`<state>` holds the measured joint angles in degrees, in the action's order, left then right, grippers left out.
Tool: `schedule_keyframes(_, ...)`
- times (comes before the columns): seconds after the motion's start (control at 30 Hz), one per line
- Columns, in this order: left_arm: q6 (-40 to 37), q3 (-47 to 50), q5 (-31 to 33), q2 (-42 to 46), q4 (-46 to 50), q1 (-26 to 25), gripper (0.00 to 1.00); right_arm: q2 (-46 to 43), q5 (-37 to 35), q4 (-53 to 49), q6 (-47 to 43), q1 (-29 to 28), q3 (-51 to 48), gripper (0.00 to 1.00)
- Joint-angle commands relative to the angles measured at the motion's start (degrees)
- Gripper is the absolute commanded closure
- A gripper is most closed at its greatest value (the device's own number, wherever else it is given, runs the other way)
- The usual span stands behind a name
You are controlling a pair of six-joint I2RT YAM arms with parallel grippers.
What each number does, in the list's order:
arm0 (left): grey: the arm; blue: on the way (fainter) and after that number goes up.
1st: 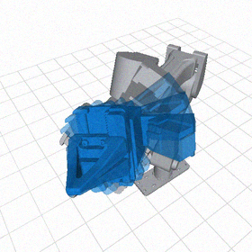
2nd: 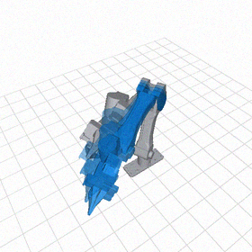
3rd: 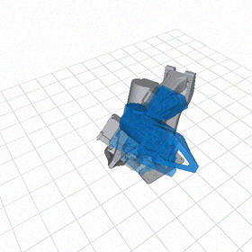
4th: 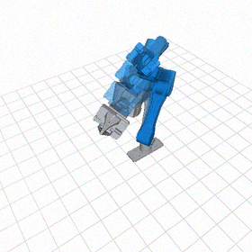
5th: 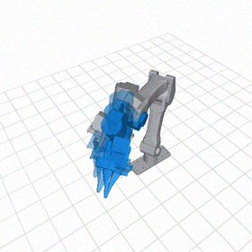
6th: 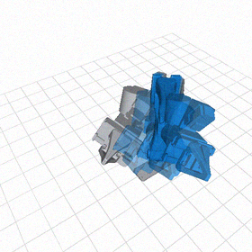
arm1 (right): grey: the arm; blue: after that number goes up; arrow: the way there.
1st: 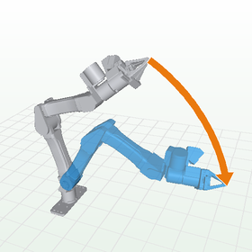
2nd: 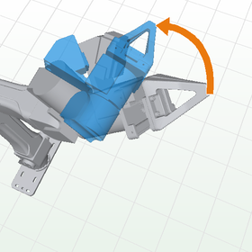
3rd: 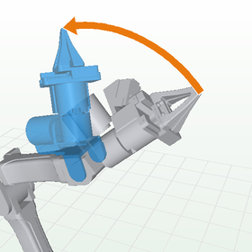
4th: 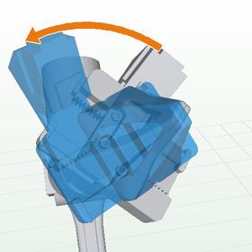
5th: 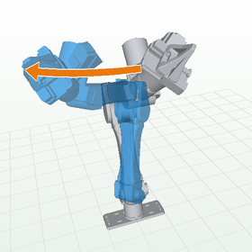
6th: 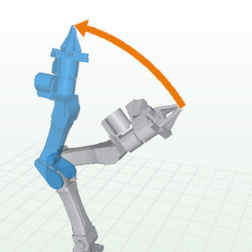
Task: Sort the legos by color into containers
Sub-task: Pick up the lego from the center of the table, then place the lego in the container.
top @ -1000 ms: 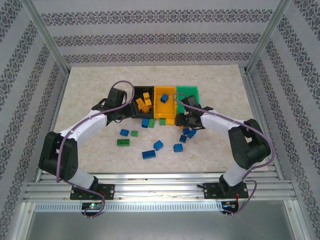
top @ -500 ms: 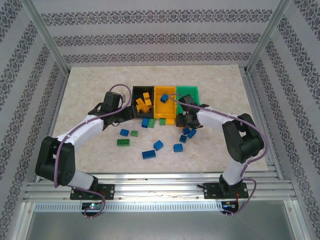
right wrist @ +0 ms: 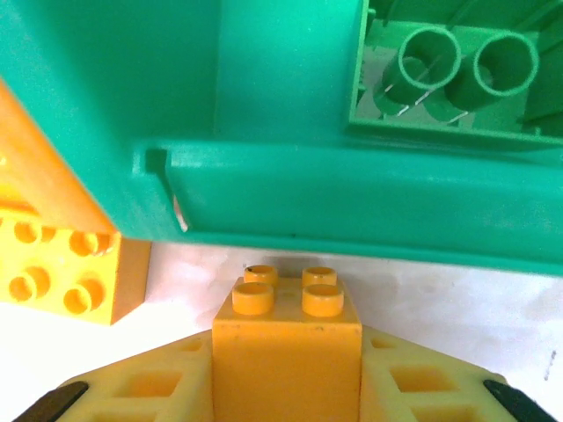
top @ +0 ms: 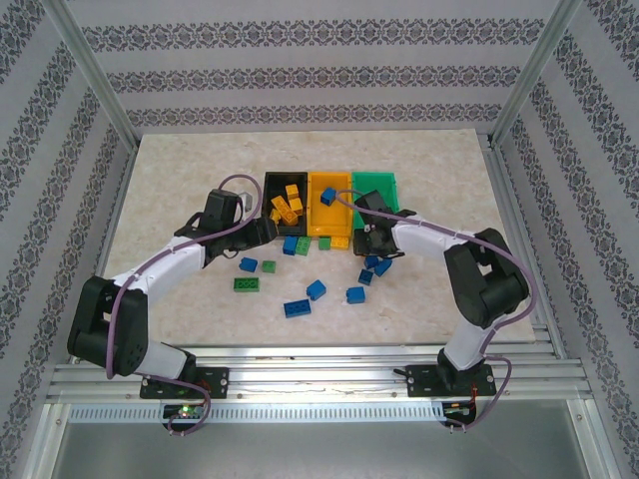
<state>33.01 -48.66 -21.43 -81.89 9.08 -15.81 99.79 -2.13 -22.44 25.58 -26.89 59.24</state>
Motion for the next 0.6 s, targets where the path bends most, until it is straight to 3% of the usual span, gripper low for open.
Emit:
schedule_keyframes(0.0, 0.3, 1.2, -1.6, 1.4, -3.3, 0.9, 0.39, -3.5, -1.1, 1.0, 0.3, -0.7, -1.2, 0.64)
schedule_keyframes(0.57, 0.4, 3.7, -3.4, 2.8, -4.2, 1.9, 0.39, -7.2, -0.5, 0.0, 0.3, -4.1, 3.7, 0.64)
